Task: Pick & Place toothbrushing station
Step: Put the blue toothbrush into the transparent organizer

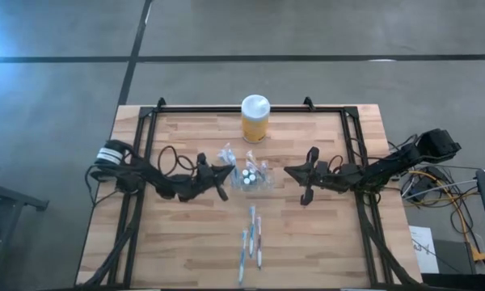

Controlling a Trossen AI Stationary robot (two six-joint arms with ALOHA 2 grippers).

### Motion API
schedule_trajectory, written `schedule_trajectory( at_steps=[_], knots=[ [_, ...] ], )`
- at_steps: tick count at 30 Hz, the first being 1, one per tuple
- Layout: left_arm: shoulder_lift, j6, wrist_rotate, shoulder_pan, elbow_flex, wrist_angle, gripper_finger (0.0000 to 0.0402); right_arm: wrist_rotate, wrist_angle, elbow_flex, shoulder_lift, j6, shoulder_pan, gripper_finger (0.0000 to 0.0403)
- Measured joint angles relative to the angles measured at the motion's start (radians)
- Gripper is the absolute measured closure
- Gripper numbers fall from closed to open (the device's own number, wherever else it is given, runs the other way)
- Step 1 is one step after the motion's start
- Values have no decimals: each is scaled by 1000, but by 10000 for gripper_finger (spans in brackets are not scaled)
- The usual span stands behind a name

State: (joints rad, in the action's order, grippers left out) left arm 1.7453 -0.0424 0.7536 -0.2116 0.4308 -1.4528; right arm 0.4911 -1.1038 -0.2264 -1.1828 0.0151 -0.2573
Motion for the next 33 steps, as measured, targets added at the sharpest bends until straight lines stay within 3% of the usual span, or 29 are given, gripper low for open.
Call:
schedule_trajectory(
  at_steps=[11,21,33],
  knots=[
    [104,-88,19,-23,-7,-13,401,0,2,0,0,1,0,394],
    [57,-96,3,-53,-14,25,372,-2,28,1,0,42,0,394],
    [-173,-252,0,-65,-18,473,282,-2,31,1,0,53,0,394]
  ],
)
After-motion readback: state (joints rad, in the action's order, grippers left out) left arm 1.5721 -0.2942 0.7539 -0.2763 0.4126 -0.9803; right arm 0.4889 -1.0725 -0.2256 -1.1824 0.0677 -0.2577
